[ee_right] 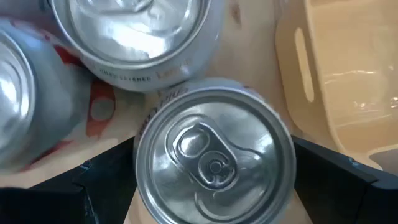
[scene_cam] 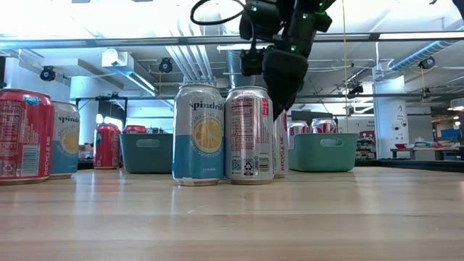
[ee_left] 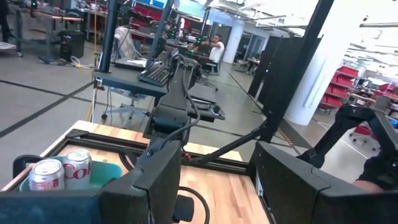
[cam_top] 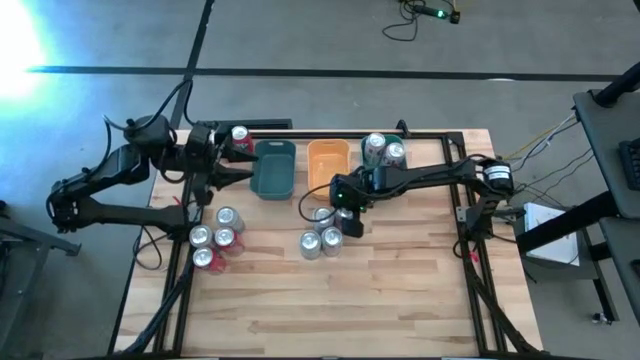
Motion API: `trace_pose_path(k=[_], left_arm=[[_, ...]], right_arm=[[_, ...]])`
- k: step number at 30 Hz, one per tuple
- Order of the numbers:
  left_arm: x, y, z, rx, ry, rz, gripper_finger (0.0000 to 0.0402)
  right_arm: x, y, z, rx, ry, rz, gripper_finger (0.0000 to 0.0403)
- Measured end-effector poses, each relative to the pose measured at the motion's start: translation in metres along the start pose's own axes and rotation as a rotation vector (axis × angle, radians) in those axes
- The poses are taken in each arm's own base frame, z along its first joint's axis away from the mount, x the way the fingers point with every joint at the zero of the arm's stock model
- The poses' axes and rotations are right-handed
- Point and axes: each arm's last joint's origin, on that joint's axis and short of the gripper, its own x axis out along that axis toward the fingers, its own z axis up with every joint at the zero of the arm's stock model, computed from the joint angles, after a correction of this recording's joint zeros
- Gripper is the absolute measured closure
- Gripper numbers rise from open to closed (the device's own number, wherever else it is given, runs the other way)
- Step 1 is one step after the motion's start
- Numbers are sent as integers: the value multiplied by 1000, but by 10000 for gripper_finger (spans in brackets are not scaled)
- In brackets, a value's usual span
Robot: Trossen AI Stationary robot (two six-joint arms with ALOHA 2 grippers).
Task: Sort soda cans
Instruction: Put the red-silver soda can into the green bin
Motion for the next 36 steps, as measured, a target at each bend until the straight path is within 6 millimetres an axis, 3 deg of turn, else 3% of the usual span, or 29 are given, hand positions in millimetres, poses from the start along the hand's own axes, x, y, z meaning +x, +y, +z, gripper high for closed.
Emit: trace_pose_path(k=[5, 11, 13, 16, 21, 24, 27, 31, 36], left_arm=[[2, 1, -1, 0, 5, 2, 212], [4, 2, -1, 10, 12, 4, 212], [4, 2, -1, 10, 12, 5, 212], [4, 2, -1, 10, 11, 4, 212], [4, 2, 0, 16, -3, 25, 212], [5, 2, 1, 35, -15, 23, 212], [6, 3, 2, 44, -24, 21, 212], [7, 3, 2, 44, -26, 21, 212], [6, 2, 2, 42, -30, 21, 212]], right_arm=[[-1, 0, 1, 18, -10, 0, 44], [-4, 0, 1, 50, -15, 0, 106], [-9, 0, 0, 77, -10, 1, 106], [-32, -2, 4, 113, -37, -18, 106], [-94, -8, 8, 164, -137, -161, 106], [-122, -18, 2, 287, -174, -259, 106], [-138, -34, -12, 477, -161, -333, 106], [-141, -53, -26, 733, -161, -411, 104], [-129, -61, -35, 923, -165, -447, 103]])
